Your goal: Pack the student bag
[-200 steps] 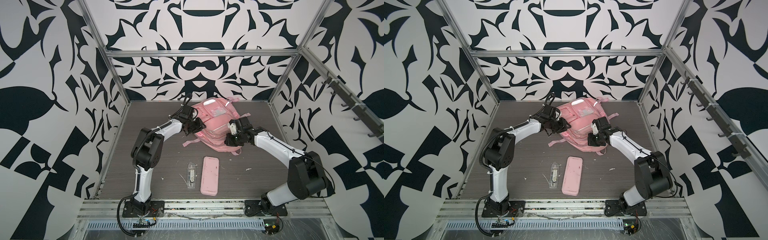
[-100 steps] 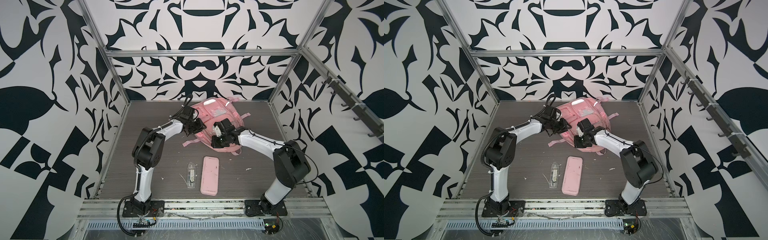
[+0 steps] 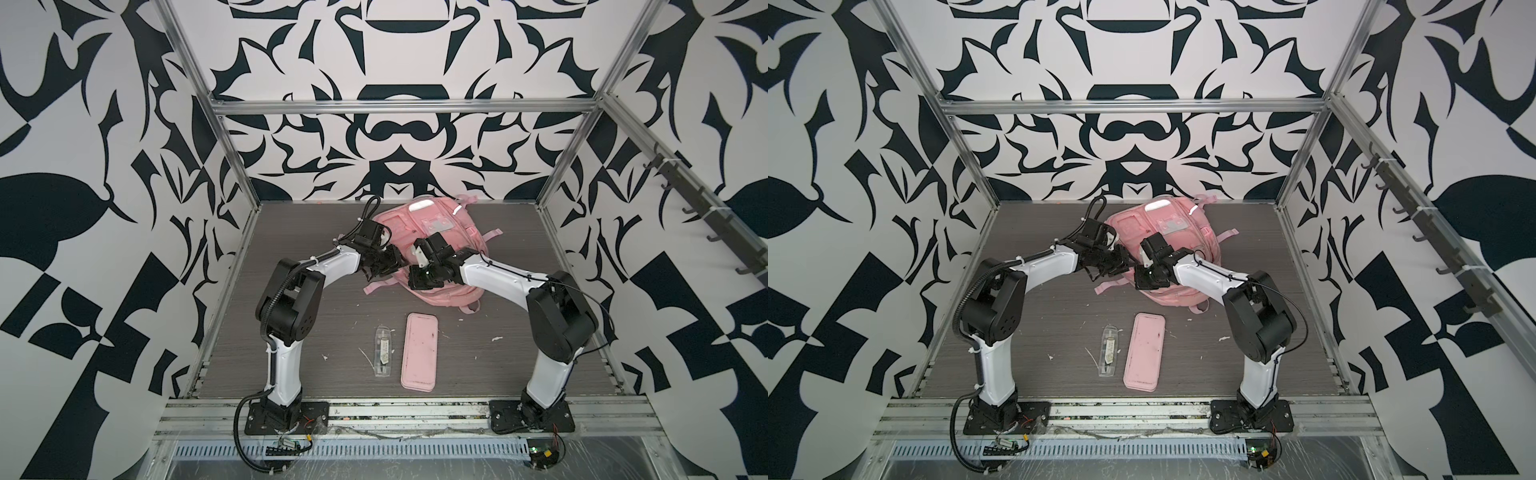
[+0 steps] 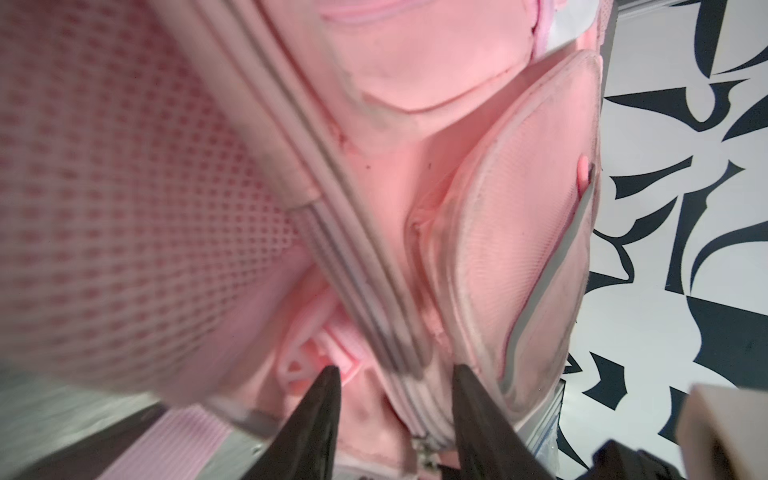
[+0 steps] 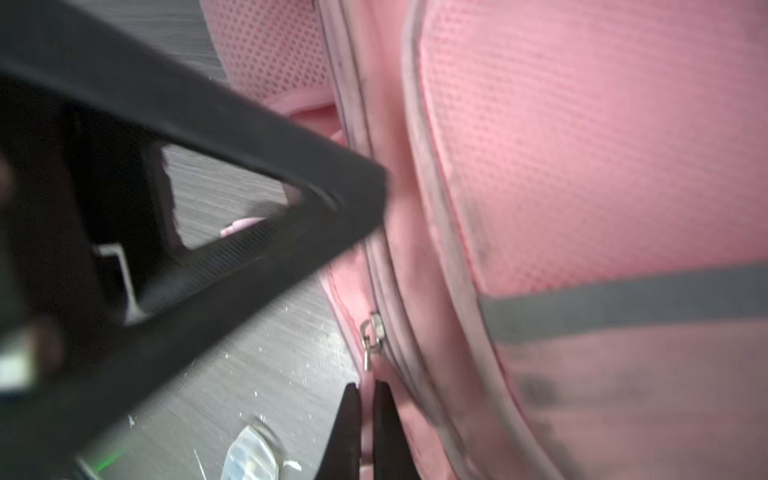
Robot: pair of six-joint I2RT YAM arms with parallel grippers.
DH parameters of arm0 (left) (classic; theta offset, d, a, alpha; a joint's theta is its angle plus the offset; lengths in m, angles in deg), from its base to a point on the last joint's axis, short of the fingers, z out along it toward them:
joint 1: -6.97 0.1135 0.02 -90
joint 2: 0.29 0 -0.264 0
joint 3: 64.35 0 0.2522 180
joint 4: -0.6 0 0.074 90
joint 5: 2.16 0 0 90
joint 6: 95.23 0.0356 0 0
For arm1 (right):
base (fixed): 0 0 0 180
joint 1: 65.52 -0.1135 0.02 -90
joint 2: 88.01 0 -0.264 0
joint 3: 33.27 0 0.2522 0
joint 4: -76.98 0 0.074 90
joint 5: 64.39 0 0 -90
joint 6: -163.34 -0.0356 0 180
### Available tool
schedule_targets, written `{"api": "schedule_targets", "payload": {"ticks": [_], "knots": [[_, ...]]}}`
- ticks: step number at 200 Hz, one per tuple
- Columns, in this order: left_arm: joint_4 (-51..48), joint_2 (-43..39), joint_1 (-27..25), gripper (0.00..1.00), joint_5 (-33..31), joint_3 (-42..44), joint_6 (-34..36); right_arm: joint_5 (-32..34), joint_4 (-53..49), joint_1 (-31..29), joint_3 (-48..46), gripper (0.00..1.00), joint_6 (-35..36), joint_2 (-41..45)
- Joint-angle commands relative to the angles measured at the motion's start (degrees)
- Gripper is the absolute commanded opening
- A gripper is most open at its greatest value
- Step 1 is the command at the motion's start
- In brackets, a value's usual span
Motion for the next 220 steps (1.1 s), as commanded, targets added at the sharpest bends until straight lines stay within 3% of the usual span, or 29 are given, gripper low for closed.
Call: {"api": "schedule_targets", "payload": {"ticks": [1,96,179,191,220], "knots": [[-1.9,-3.3,2.9,0.47,-0.9,0.6,2.7,0.1,1.5,0.6,-2.9,0.00,0.3,6.0],[-4.4,-0.5,6.8,0.47,-5.0,0.1,4.5,1.0,-2.0,10.8,-16.7,0.00,2.1,20.6],[-0.5,5.5,6.6,0.45,-0.7,-2.9,2.4,-1.8,-1.5,11.6,-15.9,0.00,1.3,18.5],[-0.2,5.4,6.6,0.40,-0.3,-2.6,2.3,-2.1,-1.3,11.5,-15.8,0.00,1.2,18.1],[1.2,4.9,6.5,0.11,0.3,-0.6,1.4,-3.8,-0.7,10.5,-14.6,0.00,1.2,15.9]]}}
